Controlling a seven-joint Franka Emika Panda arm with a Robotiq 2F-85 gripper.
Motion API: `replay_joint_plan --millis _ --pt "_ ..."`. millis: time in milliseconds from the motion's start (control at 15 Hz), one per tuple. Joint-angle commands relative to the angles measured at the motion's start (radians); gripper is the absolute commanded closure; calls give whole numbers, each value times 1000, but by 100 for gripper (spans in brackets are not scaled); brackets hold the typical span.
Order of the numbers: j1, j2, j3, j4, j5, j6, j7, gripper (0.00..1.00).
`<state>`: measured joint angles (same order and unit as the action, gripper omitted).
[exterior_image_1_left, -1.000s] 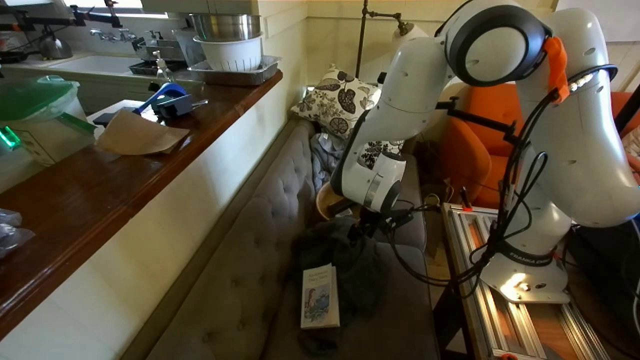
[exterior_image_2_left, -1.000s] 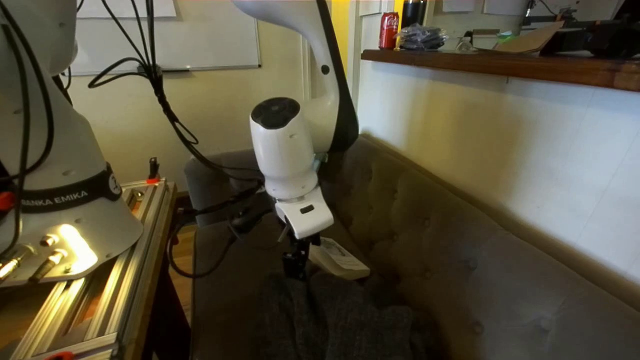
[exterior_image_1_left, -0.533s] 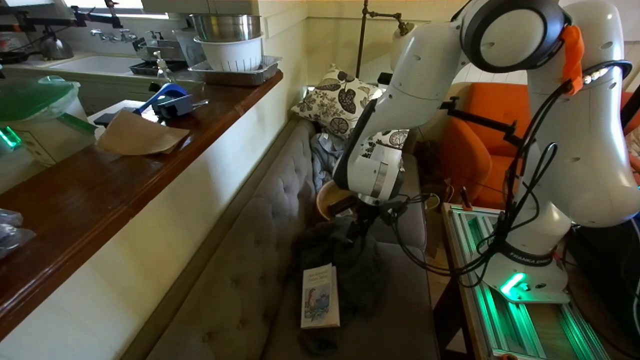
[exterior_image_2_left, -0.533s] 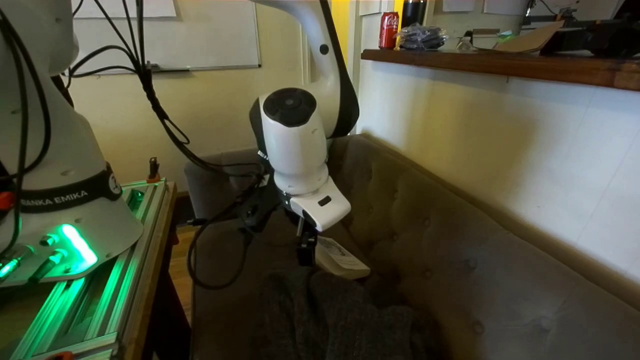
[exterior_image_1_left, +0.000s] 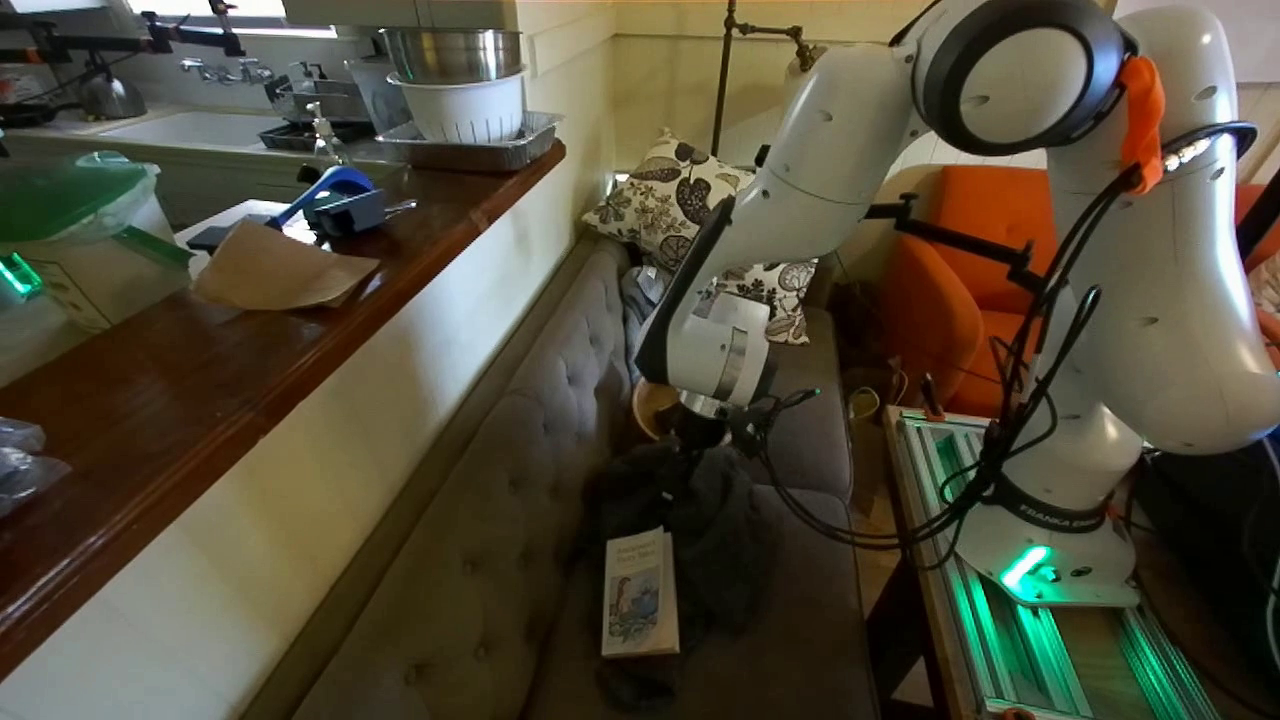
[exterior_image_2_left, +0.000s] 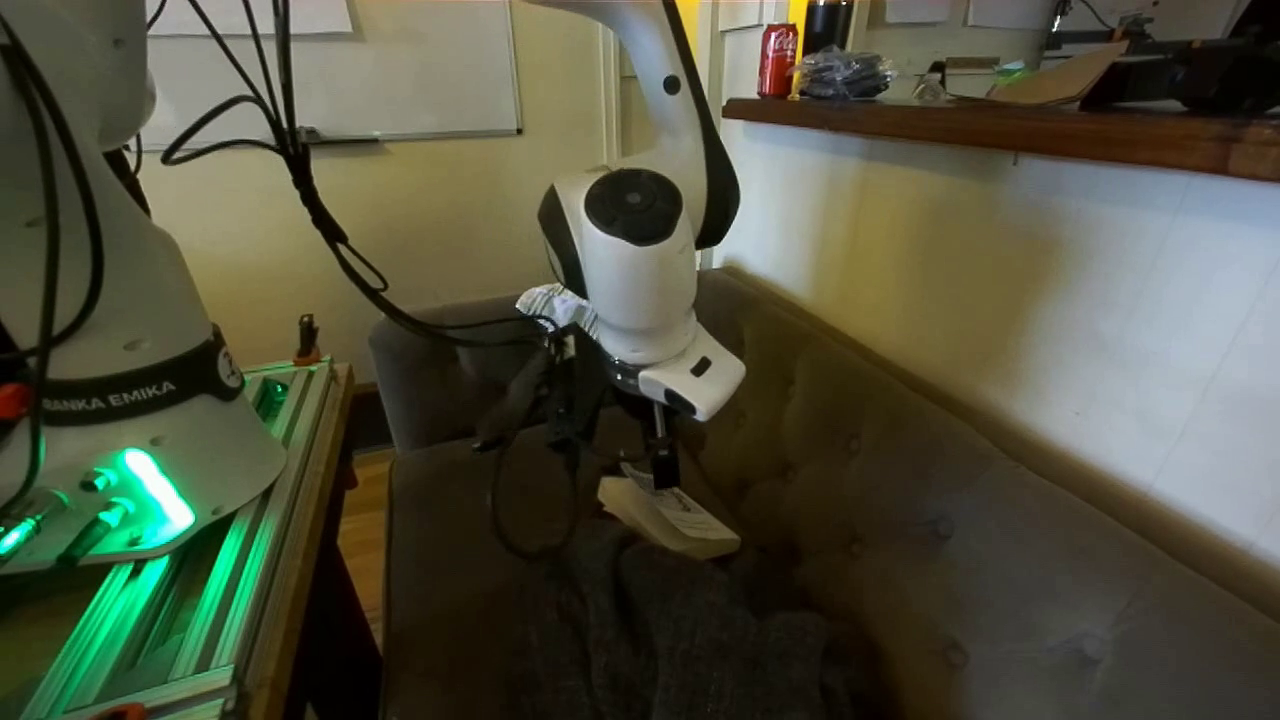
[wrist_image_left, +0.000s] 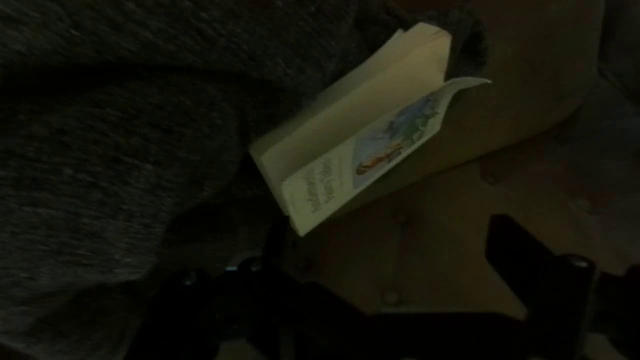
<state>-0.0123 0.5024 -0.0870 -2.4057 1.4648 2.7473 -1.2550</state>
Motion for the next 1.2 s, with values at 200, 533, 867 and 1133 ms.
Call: replay_joint_plan --millis 200,533,867,1133 --pt "55 243 -7 228 -216 -55 140 0" --pt "80 396 -46 375 -272 -19 202 0" --pt "61 506 -30 478 -495 28 371 0" --pt "60 557 -57 513 -801 -2 647 0"
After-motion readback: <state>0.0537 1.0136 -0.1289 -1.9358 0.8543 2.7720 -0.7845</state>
